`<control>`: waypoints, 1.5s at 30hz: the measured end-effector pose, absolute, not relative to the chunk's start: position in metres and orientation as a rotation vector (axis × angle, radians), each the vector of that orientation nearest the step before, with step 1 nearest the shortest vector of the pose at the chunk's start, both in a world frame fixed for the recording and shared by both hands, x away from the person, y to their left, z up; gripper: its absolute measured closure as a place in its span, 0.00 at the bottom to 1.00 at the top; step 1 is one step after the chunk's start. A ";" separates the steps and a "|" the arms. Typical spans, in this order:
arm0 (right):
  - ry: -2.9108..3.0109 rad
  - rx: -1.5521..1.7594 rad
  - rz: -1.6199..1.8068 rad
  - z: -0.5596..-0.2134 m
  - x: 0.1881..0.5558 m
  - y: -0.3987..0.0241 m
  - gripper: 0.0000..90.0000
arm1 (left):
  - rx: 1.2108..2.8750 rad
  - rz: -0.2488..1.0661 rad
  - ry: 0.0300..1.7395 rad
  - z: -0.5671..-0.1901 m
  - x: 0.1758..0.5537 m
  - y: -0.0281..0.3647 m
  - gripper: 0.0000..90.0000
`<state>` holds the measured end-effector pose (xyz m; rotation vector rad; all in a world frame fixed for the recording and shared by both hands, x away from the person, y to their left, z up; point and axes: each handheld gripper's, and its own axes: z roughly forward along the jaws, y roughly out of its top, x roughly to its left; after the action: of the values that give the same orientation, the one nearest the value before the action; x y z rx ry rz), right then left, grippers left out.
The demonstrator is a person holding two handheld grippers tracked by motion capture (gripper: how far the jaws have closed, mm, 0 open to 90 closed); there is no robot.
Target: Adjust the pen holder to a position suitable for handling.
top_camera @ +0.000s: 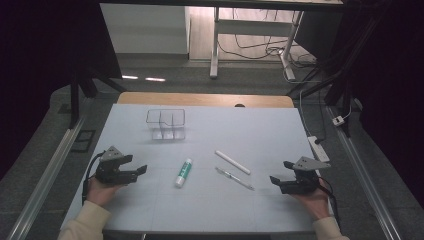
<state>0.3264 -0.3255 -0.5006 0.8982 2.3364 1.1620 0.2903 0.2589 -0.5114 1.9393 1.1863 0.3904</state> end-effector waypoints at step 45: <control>2.347 0.943 1.155 -0.507 0.329 -0.328 0.22 | 1.890 0.426 1.284 -0.515 0.385 0.275 1.00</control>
<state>0.3291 -0.3283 -0.5068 0.9431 2.3471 1.1549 0.3849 0.2748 -0.5146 1.8903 1.2840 0.4255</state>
